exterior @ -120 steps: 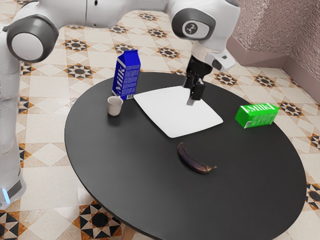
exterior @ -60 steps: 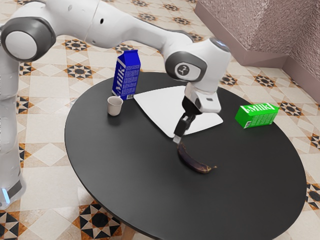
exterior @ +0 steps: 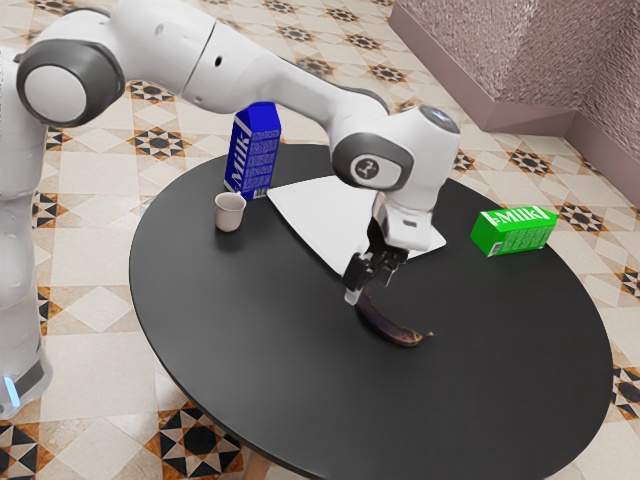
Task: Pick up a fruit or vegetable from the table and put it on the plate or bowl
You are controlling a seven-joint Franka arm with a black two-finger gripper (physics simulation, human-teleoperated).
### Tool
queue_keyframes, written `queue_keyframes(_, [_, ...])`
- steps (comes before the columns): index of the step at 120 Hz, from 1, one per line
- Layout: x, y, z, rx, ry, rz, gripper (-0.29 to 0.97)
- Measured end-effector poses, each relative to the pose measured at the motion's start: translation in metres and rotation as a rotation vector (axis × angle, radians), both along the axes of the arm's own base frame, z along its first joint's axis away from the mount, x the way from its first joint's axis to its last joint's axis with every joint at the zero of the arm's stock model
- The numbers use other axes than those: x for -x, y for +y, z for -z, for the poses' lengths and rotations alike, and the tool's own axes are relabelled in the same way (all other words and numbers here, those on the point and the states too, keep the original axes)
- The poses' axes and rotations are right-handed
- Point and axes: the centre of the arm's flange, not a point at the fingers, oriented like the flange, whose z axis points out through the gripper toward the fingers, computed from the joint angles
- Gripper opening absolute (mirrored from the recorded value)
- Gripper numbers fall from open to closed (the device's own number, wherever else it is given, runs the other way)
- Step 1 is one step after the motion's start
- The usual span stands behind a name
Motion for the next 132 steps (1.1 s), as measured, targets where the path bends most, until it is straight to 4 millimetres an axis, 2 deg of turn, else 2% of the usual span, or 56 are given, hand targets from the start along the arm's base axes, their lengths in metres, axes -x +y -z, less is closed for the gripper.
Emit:
queue_keyframes(16, [-0.003,-0.015,0.010,0.015,-0.007,0.074,0.67])
queue_keyframes(42, [-0.012,-0.015,0.037,0.035,0.014,0.126,0.68])
queue_keyframes(92, [-0.017,-0.015,0.052,0.048,0.024,0.179,0.68])
queue_keyframes(107, [-0.021,-0.007,0.054,0.049,0.021,0.177,0.68])
queue_keyframes(132, [-0.024,-0.007,0.065,0.053,0.034,0.189,0.68])
